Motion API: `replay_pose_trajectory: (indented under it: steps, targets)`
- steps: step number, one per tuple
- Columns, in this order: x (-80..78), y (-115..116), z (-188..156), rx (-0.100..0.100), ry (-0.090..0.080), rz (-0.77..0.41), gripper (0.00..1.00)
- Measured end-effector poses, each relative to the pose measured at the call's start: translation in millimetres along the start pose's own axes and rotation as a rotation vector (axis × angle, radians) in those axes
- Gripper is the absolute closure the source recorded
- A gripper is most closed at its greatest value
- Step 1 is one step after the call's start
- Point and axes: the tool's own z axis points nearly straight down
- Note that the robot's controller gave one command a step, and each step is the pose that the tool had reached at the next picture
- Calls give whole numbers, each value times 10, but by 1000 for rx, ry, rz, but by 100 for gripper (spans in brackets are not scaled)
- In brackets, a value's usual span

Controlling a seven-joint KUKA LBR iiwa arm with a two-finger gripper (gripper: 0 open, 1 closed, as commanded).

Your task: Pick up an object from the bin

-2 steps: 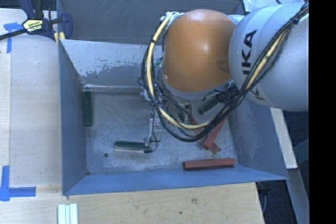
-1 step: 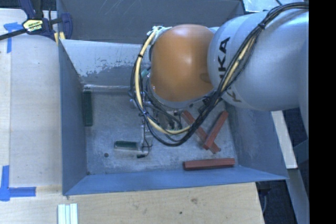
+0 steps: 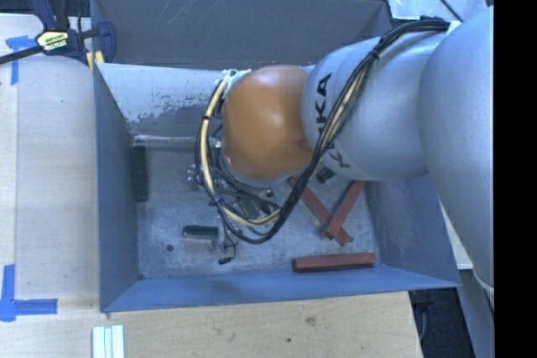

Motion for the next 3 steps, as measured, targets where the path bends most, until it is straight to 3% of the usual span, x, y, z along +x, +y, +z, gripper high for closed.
replay_pose_trajectory:
  steps: [1, 2, 3]
  targets:
    - [106, -130, 531, -2, 6, -114, 100]
    - [106, -130, 531, -2, 6, -113, 100]
    - [-19, 41, -469, -1, 8, -141, 0]
